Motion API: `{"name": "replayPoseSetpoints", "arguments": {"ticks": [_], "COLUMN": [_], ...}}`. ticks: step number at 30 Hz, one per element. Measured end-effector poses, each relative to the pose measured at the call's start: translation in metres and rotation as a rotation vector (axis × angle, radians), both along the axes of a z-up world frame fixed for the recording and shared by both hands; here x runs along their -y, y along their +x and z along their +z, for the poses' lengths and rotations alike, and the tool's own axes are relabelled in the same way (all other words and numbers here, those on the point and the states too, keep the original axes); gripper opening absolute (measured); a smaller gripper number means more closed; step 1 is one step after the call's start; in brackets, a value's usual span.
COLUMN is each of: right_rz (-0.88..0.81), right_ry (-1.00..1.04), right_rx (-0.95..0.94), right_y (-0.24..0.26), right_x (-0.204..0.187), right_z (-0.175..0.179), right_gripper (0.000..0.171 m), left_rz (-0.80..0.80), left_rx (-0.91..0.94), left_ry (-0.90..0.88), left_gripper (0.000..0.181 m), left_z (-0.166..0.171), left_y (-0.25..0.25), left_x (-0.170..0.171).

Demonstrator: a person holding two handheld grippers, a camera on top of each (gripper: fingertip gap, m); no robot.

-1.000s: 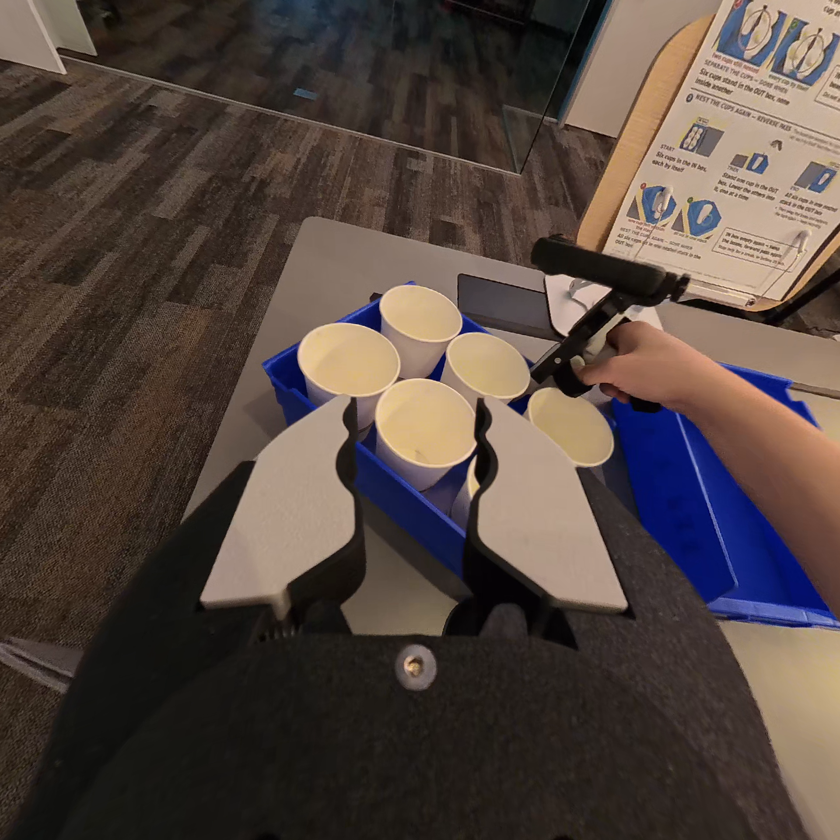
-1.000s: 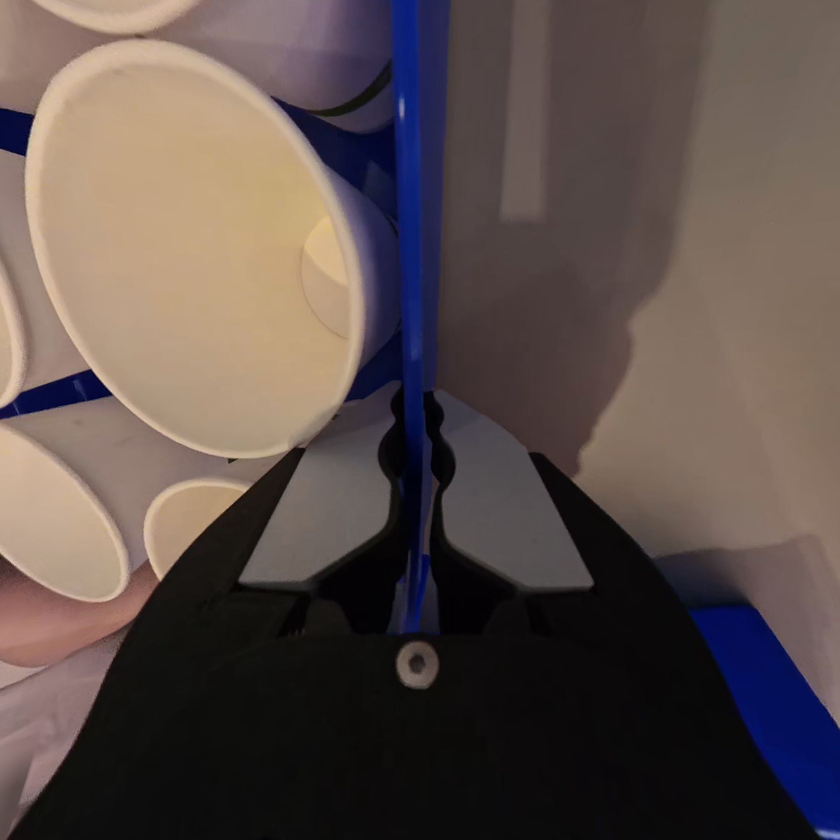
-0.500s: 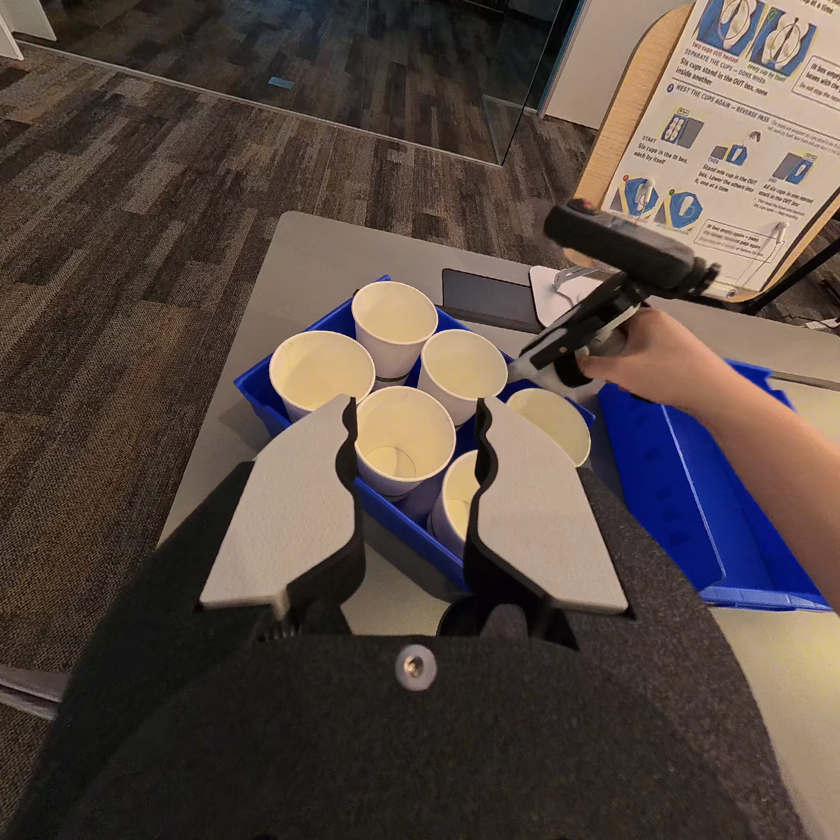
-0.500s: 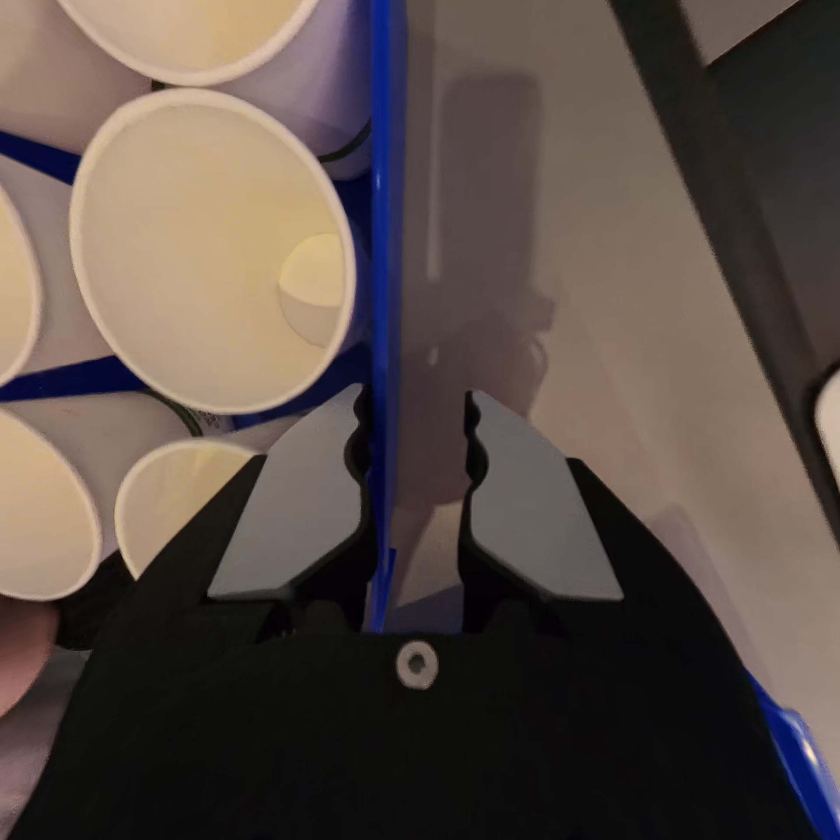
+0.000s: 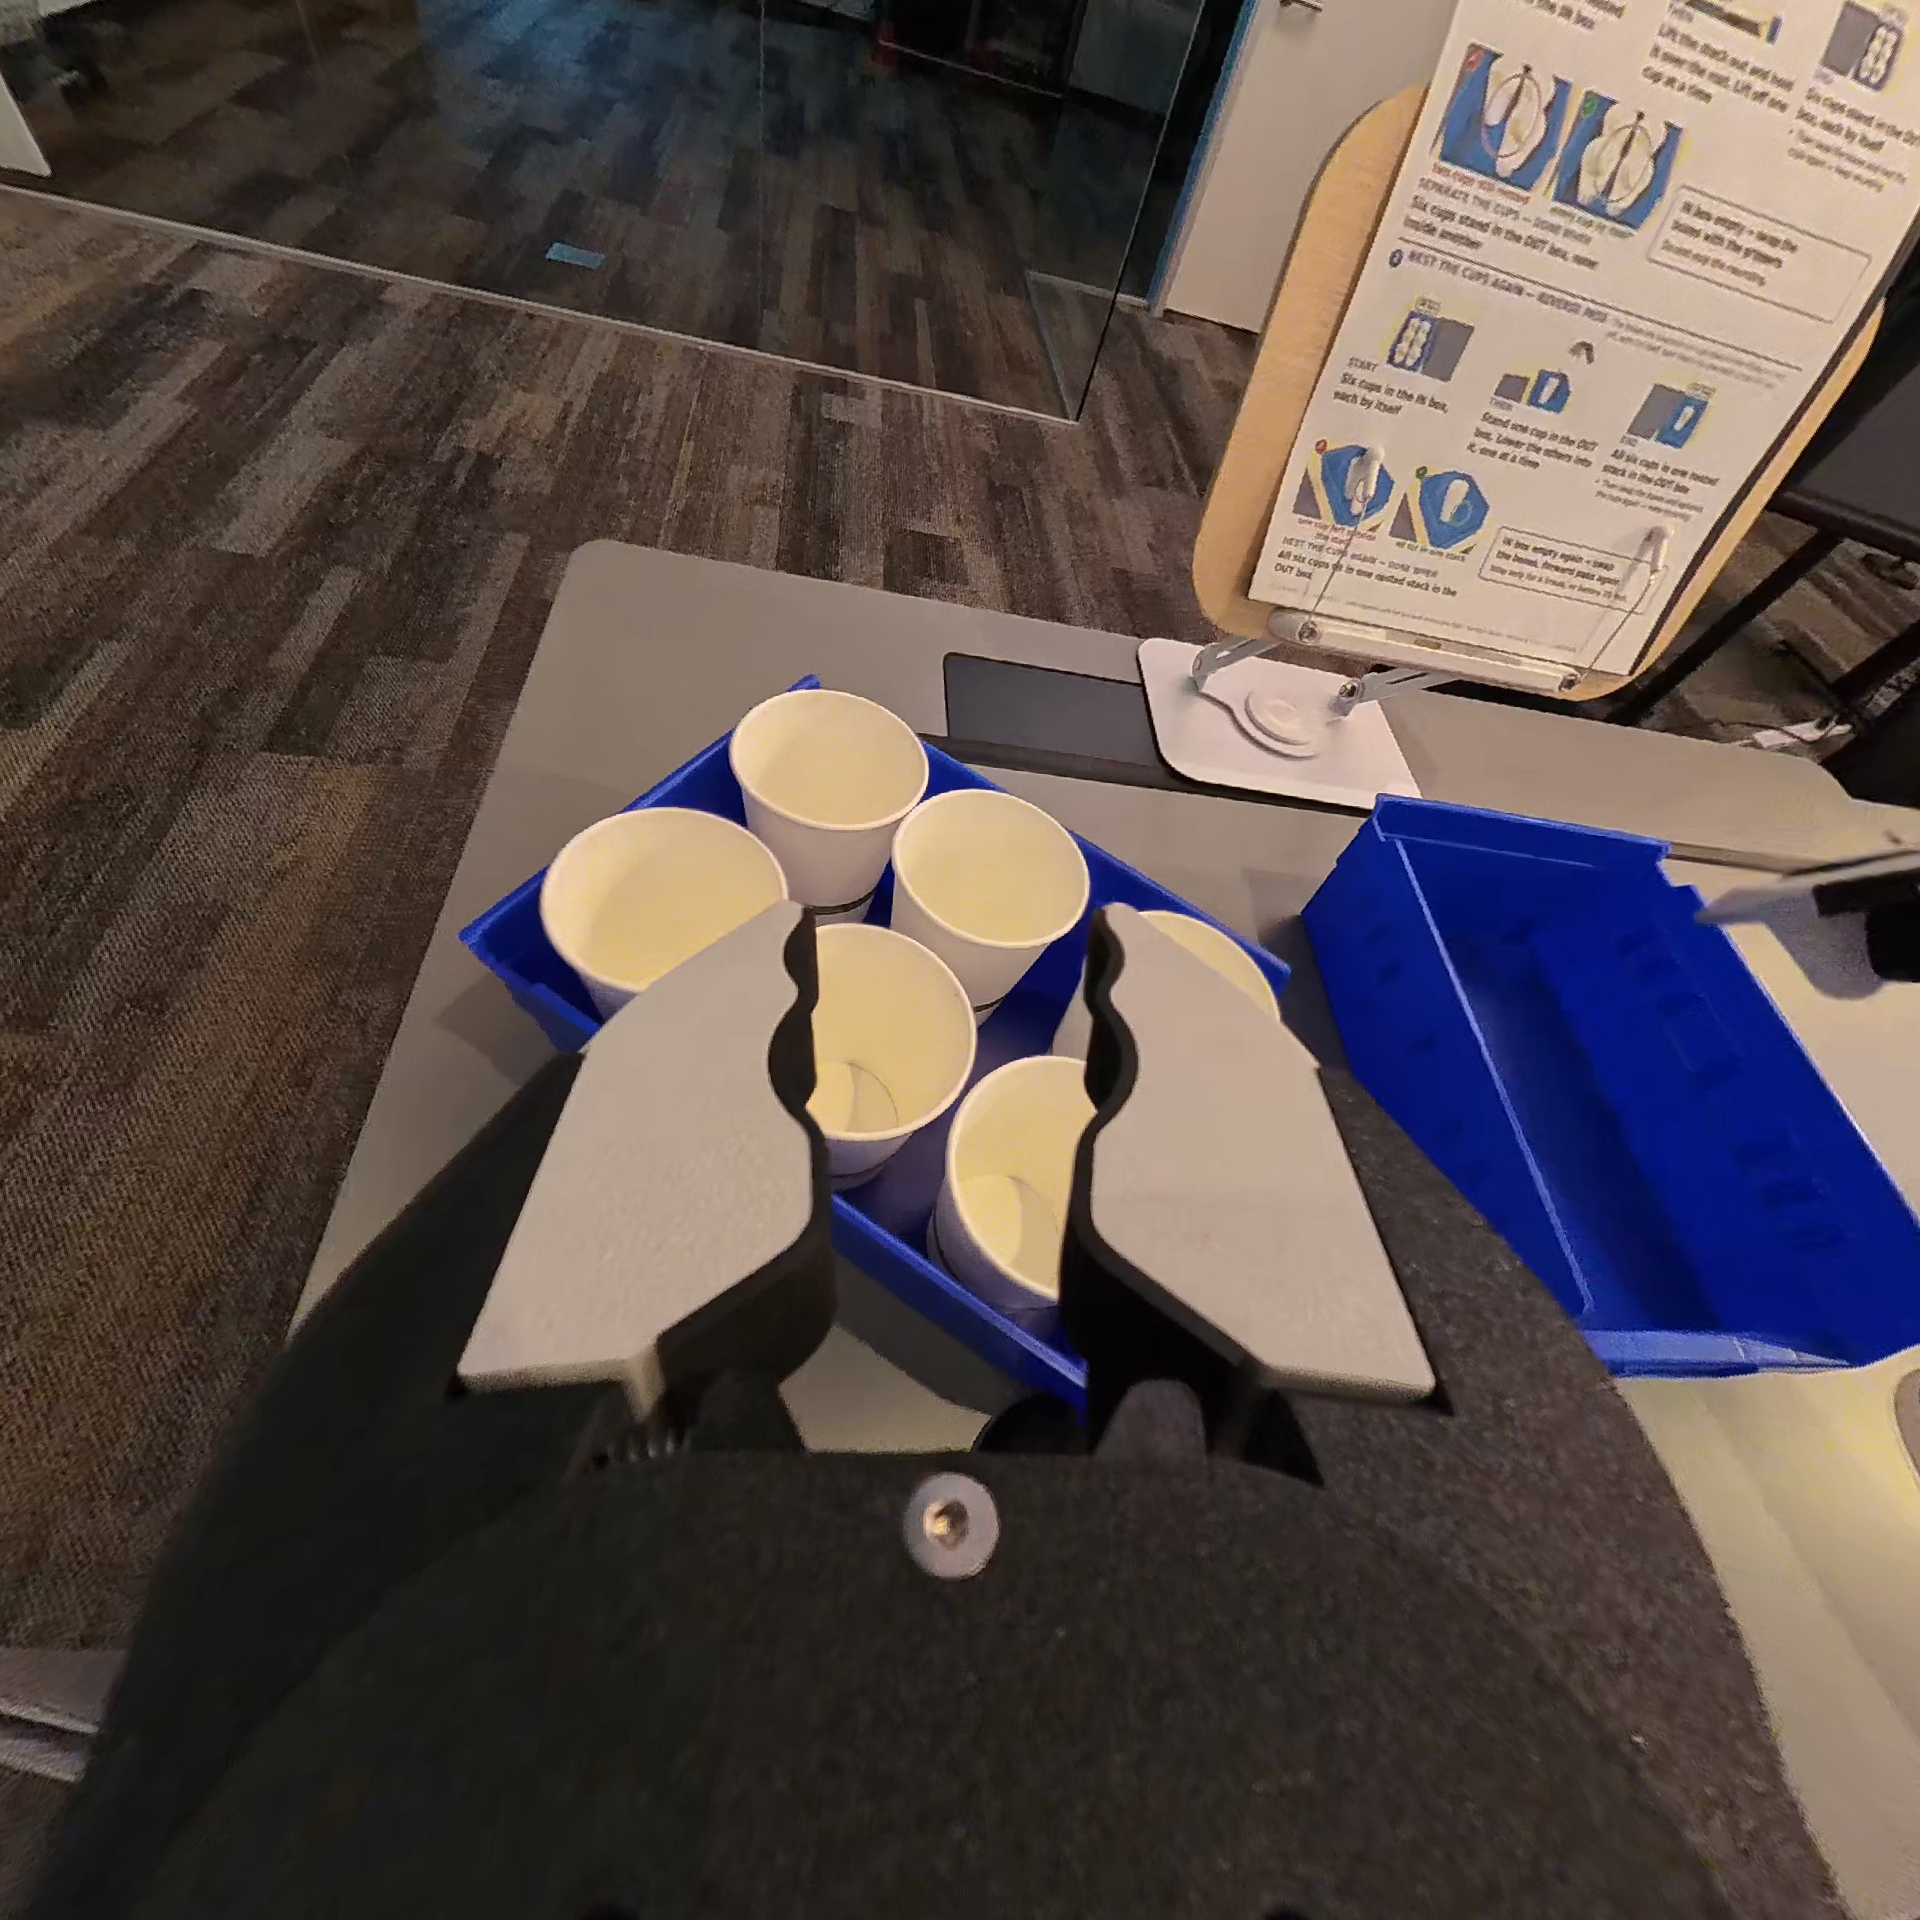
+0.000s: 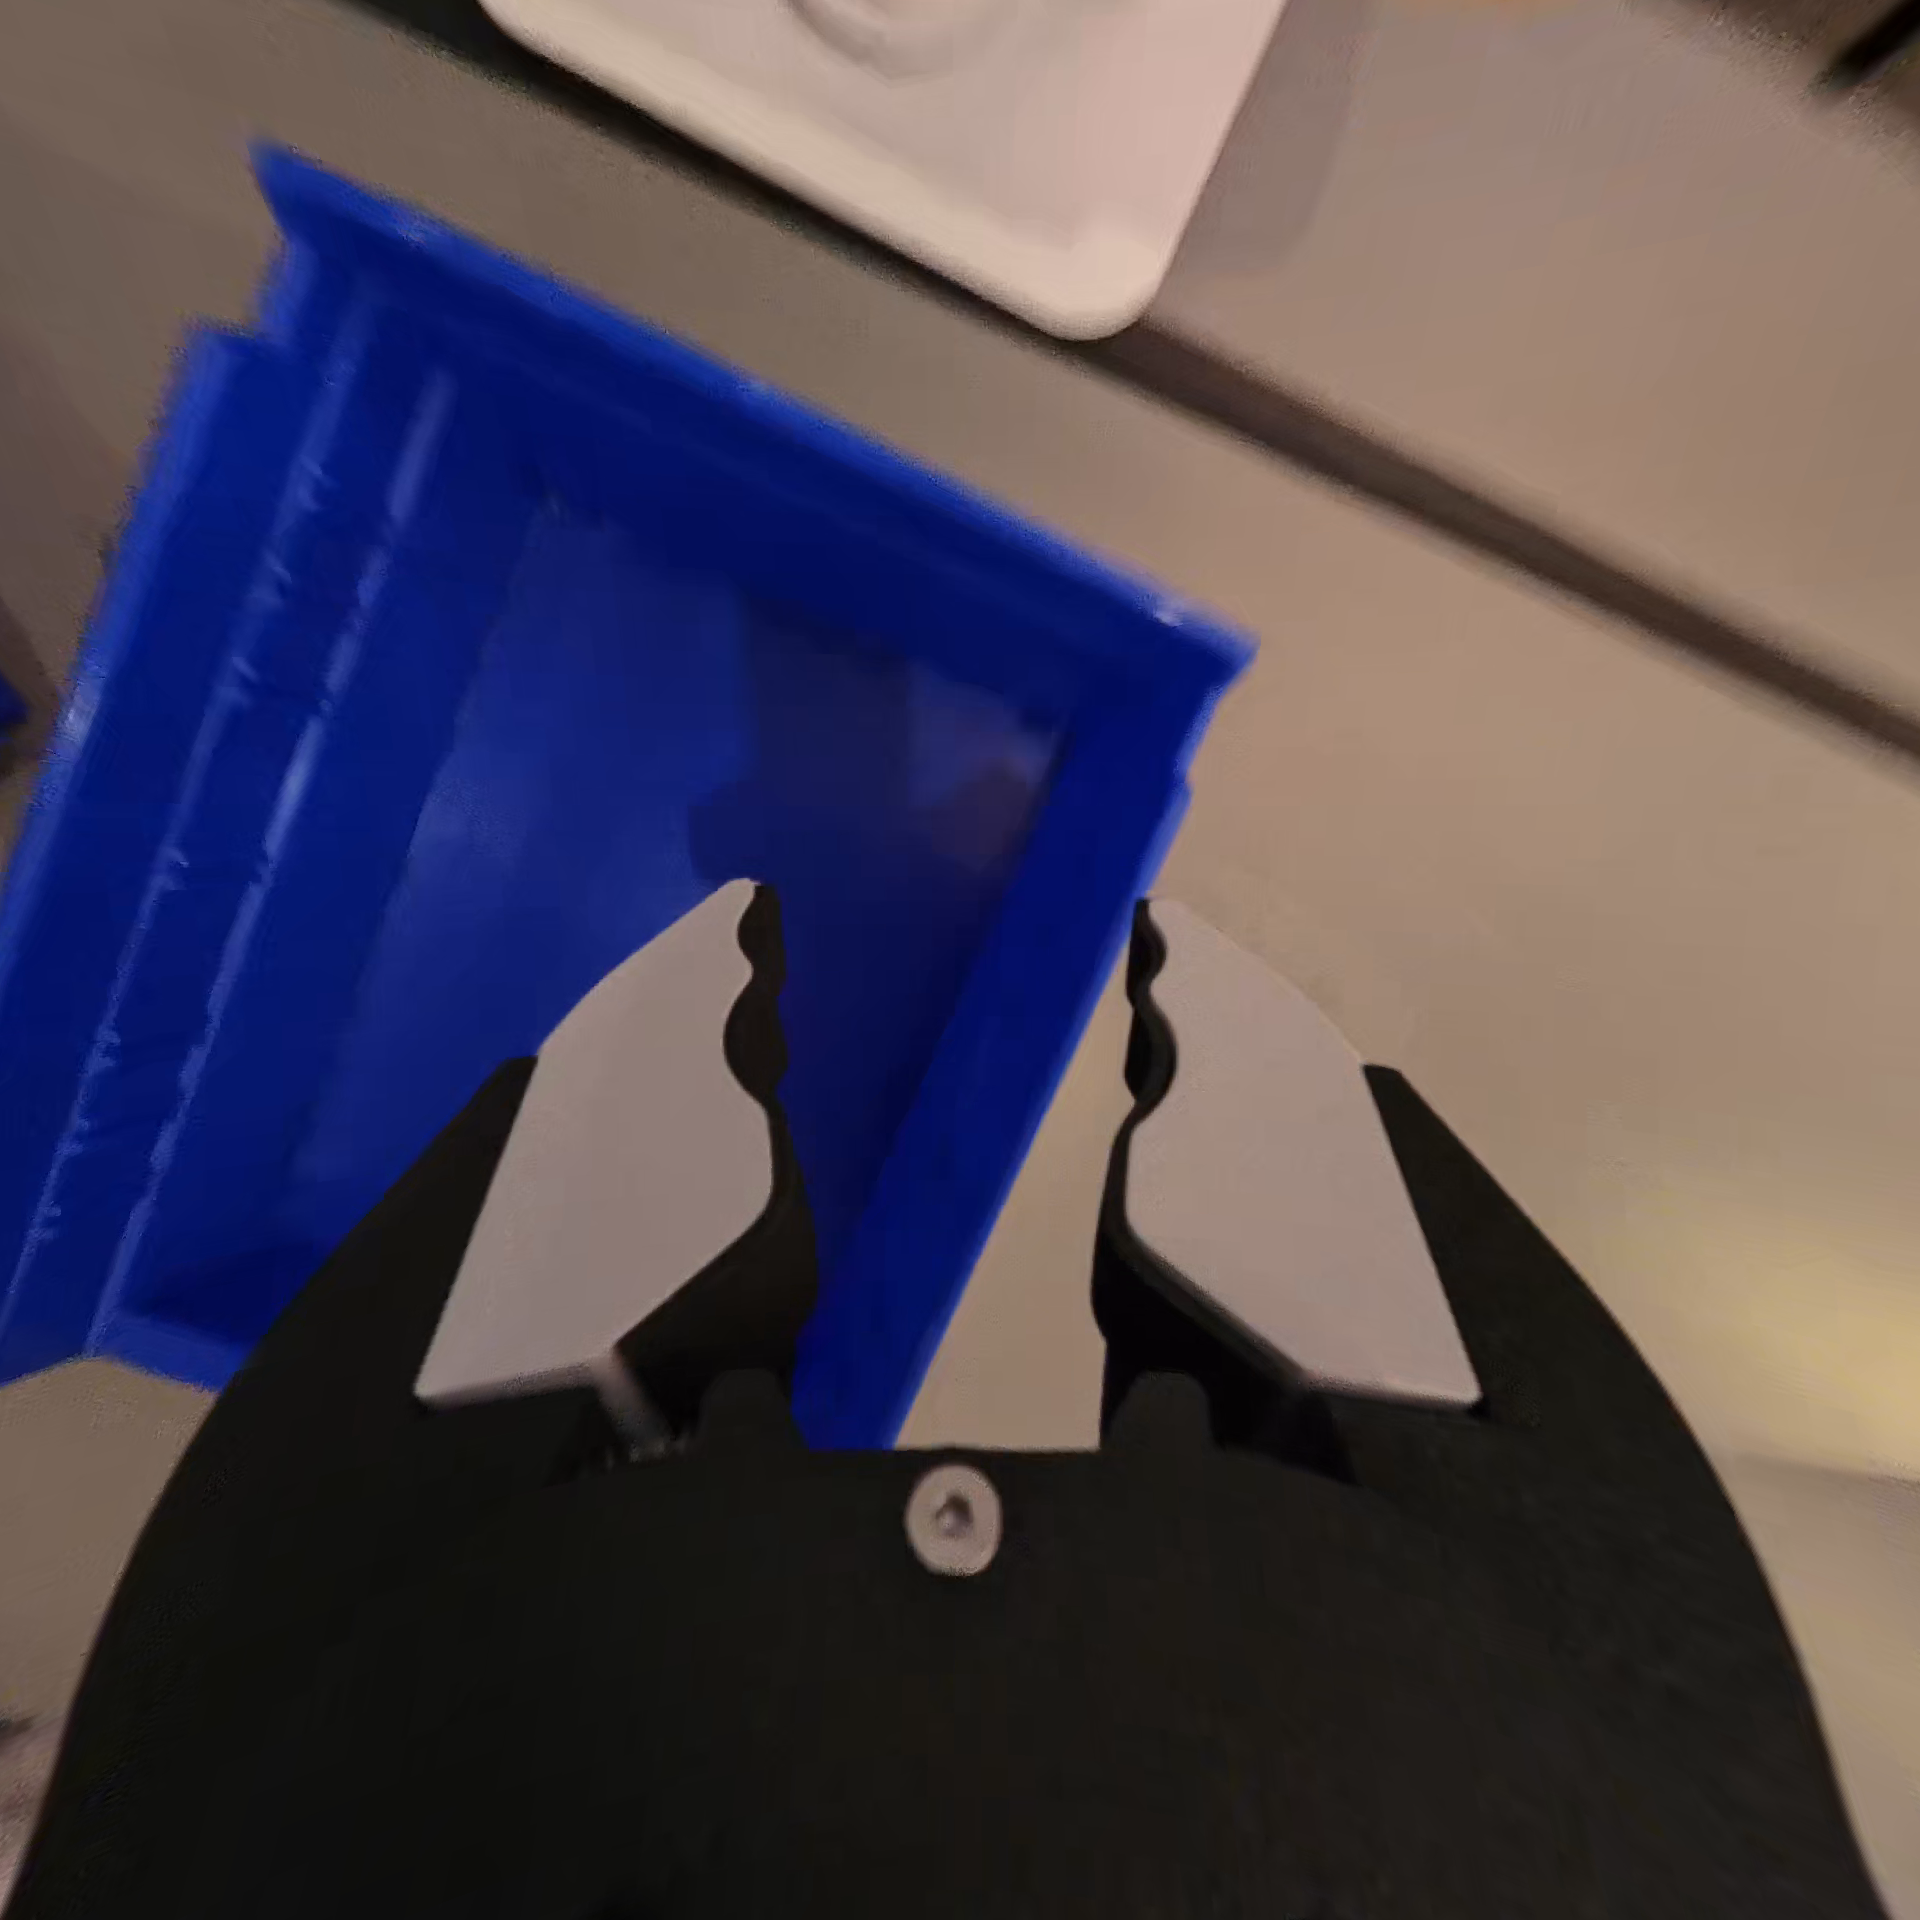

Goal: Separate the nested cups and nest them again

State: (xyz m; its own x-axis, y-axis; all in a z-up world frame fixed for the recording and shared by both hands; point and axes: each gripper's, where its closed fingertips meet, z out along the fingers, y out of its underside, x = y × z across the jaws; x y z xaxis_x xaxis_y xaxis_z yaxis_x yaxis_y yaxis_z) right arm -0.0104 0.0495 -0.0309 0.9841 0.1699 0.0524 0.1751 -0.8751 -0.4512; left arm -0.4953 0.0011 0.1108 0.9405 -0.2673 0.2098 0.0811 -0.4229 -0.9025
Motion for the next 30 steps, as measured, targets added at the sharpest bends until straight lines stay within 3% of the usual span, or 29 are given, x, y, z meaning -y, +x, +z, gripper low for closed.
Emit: {"name": "replayPoseSetpoints", "arguments": {"ticks": [3, 9, 13, 16, 30], "right_rz": [-0.055, -0.043, 0.008, -0.009, -0.058], "right_ry": [-0.108, -0.234, -0.295, -0.300, -0.310], "right_rx": [-0.041, 0.015, -0.050, -0.059, -0.081], "right_y": [0.022, 0.031, 0.019, 0.029, 0.124], "right_x": [0.025, 0.050, 0.053, 0.047, 0.056], "right_z": [-0.034, -0.069, -0.077, -0.077, -0.079], "right_gripper": [0.065, 0.052, 0.017, 0.006, 0.003], "left_rz": [-0.018, -0.033, -0.042, -0.046, -0.024], "left_rx": [-0.030, -0.086, -0.102, -0.115, -0.152], "left_ry": [-0.006, -0.020, -0.022, -0.030, -0.060], "left_gripper": [0.049, 0.050, 0.050, 0.050, 0.050], "left_z": [0.000, -0.001, -0.001, -0.003, -0.009], "left_y": [0.010, 0.022, 0.027, 0.030, 0.031], "left_x": [0.000, 0.000, 0.000, -0.002, -0.009]}}
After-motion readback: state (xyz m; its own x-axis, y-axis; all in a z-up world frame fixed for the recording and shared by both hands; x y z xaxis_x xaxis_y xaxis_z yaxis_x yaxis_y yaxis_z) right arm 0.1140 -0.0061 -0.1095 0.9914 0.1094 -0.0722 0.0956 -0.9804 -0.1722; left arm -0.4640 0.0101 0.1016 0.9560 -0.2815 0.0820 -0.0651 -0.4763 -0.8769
